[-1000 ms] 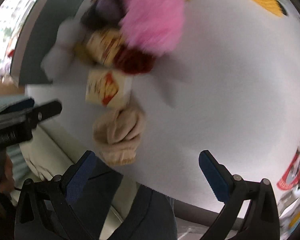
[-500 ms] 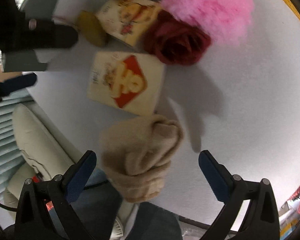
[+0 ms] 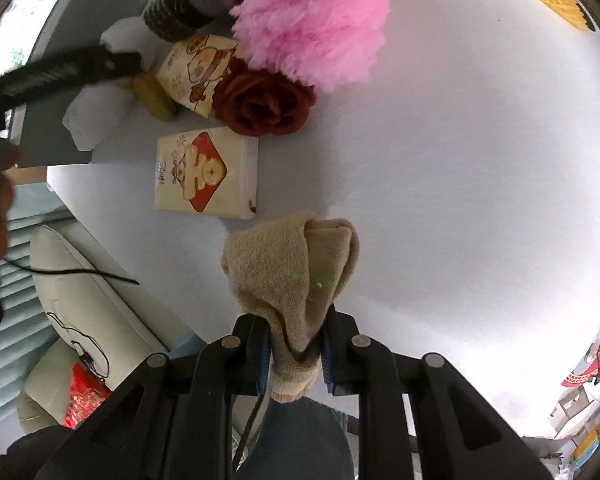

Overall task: Organize soft objects
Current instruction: 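Grasp the beige sock with the right tool while the left tool grasps the white bundle, then carry the white bundle and beige sock over the box with both tools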

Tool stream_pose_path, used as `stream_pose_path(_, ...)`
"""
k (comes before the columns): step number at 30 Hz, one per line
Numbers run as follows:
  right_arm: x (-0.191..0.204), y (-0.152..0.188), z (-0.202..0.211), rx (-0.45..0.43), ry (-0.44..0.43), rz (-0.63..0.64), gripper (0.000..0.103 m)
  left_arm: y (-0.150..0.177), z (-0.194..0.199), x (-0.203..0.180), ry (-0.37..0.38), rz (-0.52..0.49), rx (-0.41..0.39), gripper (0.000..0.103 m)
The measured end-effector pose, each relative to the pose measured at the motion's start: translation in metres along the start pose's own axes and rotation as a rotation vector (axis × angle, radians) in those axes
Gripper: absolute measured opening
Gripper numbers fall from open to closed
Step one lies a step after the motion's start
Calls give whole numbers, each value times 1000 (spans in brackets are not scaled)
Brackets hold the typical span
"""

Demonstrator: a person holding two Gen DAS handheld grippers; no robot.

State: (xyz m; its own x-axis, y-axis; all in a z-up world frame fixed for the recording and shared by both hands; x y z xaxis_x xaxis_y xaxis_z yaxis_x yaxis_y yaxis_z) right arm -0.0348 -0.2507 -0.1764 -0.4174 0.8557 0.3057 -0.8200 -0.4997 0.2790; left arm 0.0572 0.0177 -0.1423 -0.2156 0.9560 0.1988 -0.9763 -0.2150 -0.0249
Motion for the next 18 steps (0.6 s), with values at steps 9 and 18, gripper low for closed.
stream_pose_path(9, -1, -4, 7, 12, -27, -26, 22, 2, -2, -5, 106, 26, 71, 75)
stream_pose_path(18, -17, -7, 22, 0, -52, -41, 22, 50, 21, -16, 259, 65, 95, 41)
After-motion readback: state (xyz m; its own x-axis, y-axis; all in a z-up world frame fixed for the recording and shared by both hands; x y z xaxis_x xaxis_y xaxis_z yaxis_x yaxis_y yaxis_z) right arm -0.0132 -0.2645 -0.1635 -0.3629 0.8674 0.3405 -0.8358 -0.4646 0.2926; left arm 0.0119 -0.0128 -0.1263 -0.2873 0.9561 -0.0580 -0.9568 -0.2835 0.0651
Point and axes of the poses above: each gripper's, at about its wrist camera, not at the fingertips, and z roughly against the way its jaws point, x to its left, y to its underside, the point moved 8 cm from there along -z, roughly the way its jaws point, and after that the axes turned 6 degrees about x, right-handed, at the moved point
